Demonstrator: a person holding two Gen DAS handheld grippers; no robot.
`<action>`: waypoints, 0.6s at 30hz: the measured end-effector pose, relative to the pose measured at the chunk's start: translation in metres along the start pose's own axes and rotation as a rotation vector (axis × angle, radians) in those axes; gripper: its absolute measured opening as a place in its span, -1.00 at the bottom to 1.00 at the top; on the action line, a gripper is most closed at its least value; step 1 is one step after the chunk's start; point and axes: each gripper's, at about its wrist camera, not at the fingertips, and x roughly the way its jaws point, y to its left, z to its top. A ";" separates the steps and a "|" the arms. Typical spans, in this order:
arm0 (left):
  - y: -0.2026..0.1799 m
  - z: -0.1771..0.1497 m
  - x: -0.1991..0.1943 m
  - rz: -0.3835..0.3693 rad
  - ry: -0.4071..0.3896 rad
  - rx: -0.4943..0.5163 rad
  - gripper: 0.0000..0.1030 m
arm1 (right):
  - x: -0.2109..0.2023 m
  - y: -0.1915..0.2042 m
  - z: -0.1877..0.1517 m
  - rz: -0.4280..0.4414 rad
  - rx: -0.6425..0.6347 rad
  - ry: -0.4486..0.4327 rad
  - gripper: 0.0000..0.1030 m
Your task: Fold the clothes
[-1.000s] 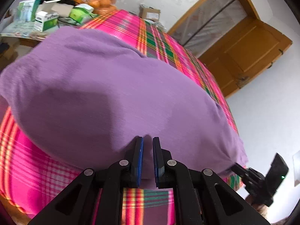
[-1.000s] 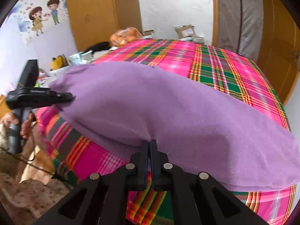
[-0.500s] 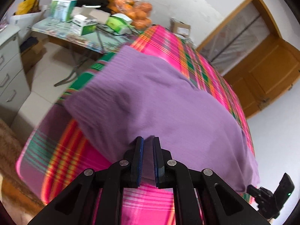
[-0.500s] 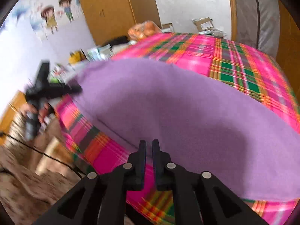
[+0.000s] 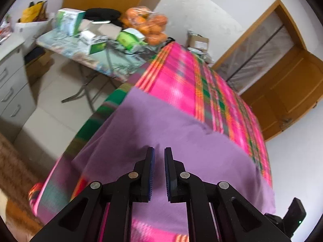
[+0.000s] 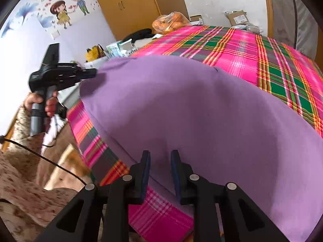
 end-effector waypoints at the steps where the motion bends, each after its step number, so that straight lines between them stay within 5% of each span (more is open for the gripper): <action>1: -0.004 0.005 0.005 -0.004 0.006 0.006 -0.81 | -0.001 -0.001 0.003 0.008 0.004 -0.005 -0.57; 12: -0.028 0.045 0.052 -0.023 0.073 -0.006 -0.81 | -0.012 -0.041 0.063 -0.066 0.083 -0.130 -0.57; 18: -0.014 0.060 0.071 0.024 0.097 -0.066 -0.81 | 0.010 -0.068 0.095 -0.074 0.110 -0.111 -0.57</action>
